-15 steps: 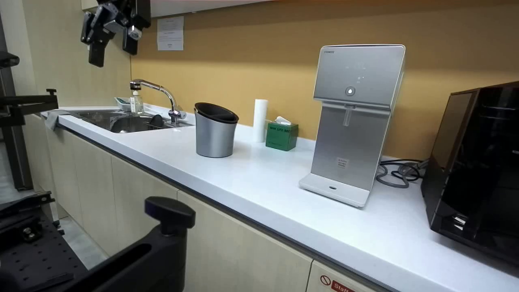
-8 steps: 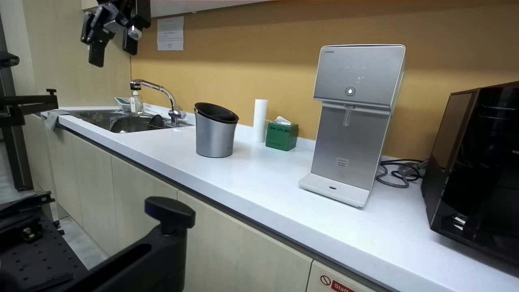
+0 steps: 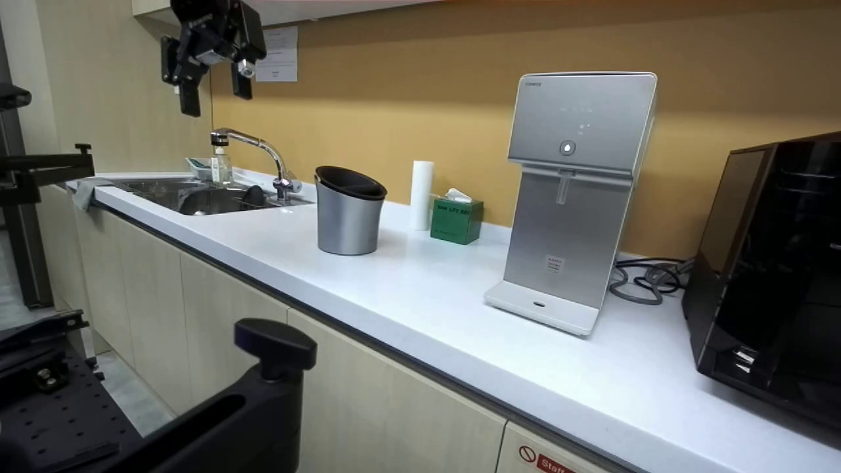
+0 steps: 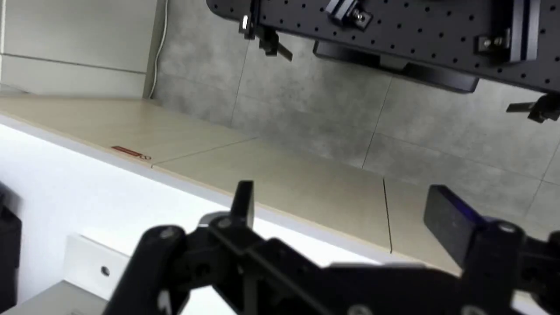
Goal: Place the black part of the bin on the counter
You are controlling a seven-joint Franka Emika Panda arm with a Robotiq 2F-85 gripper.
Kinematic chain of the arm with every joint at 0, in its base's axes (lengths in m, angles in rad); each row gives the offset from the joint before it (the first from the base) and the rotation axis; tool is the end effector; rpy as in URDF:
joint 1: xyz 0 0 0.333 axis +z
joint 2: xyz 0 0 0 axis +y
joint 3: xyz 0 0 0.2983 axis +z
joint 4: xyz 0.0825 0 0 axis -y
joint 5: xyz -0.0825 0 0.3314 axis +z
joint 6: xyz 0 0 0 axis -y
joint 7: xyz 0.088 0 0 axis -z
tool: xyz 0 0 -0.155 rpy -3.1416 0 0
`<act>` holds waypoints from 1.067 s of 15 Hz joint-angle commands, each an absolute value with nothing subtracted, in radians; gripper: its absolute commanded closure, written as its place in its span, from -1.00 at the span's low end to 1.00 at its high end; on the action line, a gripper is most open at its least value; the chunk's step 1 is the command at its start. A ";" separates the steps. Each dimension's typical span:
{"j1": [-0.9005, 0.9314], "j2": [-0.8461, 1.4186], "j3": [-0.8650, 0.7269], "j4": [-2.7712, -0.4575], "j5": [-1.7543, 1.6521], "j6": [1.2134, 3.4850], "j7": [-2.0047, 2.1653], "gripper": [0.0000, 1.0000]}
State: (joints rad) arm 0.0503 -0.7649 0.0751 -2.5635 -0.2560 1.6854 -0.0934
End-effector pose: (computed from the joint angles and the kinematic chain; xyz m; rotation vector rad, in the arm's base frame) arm 0.2673 -0.0024 0.4528 2.8120 0.3379 -0.1622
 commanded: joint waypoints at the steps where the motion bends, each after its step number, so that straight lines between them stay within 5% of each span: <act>1: 0.054 -0.670 0.119 -2.495 -0.204 1.796 0.074 -1.00; 16: 0.024 -0.453 0.209 -2.384 -0.036 2.065 0.467 -1.00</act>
State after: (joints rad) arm 0.0367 -0.4856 0.1950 -2.3983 -0.0585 1.9680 0.3502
